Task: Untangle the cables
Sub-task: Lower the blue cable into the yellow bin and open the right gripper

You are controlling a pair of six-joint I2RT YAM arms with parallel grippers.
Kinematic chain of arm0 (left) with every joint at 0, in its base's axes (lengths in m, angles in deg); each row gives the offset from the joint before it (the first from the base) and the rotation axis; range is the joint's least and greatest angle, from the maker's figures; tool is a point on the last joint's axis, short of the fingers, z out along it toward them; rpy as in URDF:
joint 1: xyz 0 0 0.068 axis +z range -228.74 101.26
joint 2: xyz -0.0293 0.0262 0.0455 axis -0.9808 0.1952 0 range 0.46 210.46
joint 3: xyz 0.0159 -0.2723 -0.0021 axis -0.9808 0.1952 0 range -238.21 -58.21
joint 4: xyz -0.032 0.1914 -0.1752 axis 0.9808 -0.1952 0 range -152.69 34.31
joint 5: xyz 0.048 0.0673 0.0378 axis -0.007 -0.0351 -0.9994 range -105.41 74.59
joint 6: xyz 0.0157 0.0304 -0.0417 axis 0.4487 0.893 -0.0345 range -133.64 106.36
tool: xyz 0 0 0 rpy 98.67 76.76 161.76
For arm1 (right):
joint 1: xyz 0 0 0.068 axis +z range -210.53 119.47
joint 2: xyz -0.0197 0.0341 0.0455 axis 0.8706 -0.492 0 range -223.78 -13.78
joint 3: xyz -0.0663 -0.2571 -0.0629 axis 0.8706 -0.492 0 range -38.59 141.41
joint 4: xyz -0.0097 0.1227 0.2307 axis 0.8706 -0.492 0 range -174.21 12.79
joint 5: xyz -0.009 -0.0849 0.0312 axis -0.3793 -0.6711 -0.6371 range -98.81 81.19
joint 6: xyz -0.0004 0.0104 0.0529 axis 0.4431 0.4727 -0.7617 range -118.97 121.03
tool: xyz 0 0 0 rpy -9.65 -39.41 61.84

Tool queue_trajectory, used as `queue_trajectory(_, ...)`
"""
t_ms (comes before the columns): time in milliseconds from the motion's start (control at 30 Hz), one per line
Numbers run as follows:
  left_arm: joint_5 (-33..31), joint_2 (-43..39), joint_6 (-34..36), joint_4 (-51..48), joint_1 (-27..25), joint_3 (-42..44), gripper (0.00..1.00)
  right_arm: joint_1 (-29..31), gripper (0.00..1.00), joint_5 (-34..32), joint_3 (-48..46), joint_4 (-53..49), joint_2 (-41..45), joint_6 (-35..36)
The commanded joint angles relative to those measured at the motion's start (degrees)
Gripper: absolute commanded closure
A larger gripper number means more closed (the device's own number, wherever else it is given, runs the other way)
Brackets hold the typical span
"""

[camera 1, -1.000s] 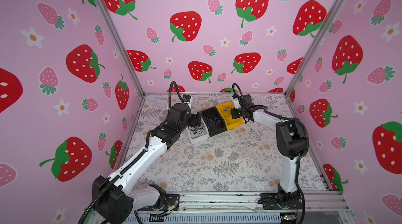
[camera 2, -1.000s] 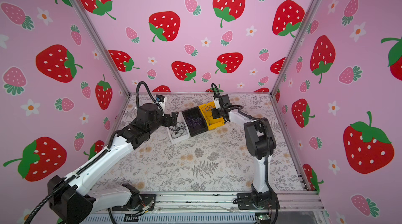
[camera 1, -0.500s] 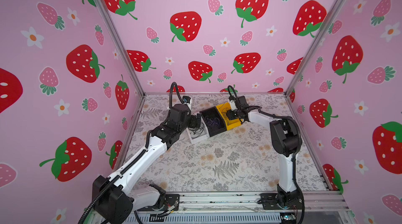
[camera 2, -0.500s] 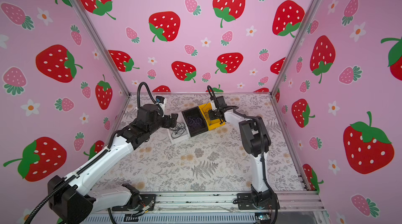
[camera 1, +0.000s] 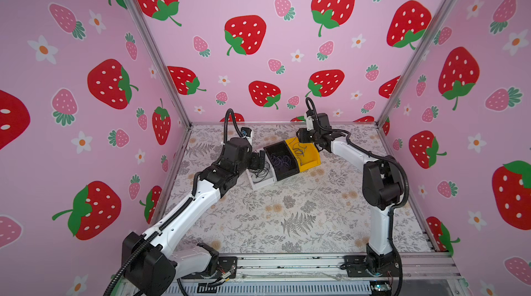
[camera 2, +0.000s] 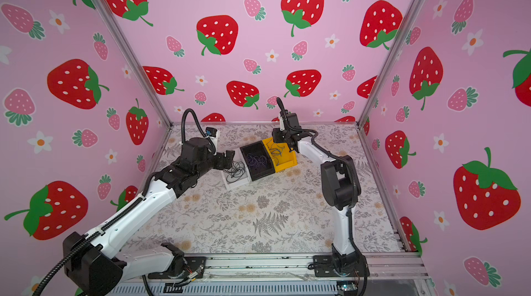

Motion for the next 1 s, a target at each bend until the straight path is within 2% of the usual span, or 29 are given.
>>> queue_trajectory(0, -0.1, -0.4, -0.6, -1.0, 0.4, -0.1, 0.07, 0.1, 0.51, 0.0, 1.1, 0.7, -3.5, -6.9)
queue_trajectory(100, -0.3, -0.8, -0.5, -1.3, 0.4, 0.2, 0.07, 0.0, 0.54, -1.9, 3.0, -1.3, -4.1, -8.5)
queue_trajectory(267, -0.2, -1.3, -0.5, -1.3, 0.8, 0.9, 0.06, -1.5, 0.53, -2.4, 0.1, 0.9, -1.1, -8.7)
queue_trajectory(500, 0.2, -1.2, -0.2, -2.4, 1.3, 1.0, 0.06, -5.8, 0.49, 5.1, 1.5, 0.3, -2.0, -4.1)
queue_trajectory(567, 0.1, -1.1, -0.2, -3.0, 1.7, 1.0, 0.06, -7.0, 0.49, 8.2, 4.5, -2.5, -4.7, -2.5)
queue_trajectory(700, -0.9, -1.5, -1.5, -4.1, 2.8, 1.3, 0.06, -7.6, 0.50, 9.5, 11.3, -8.3, -9.8, 2.1)
queue_trajectory(800, -0.6, -2.3, -3.9, -4.8, 5.0, 2.4, 0.06, -7.8, 0.51, 10.5, 11.7, -6.9, -11.3, 3.2)
queue_trajectory(967, 3.3, -1.3, -8.2, -6.1, 9.5, 3.9, 0.06, -8.7, 0.58, 14.2, 12.3, -5.1, -13.6, 3.1)
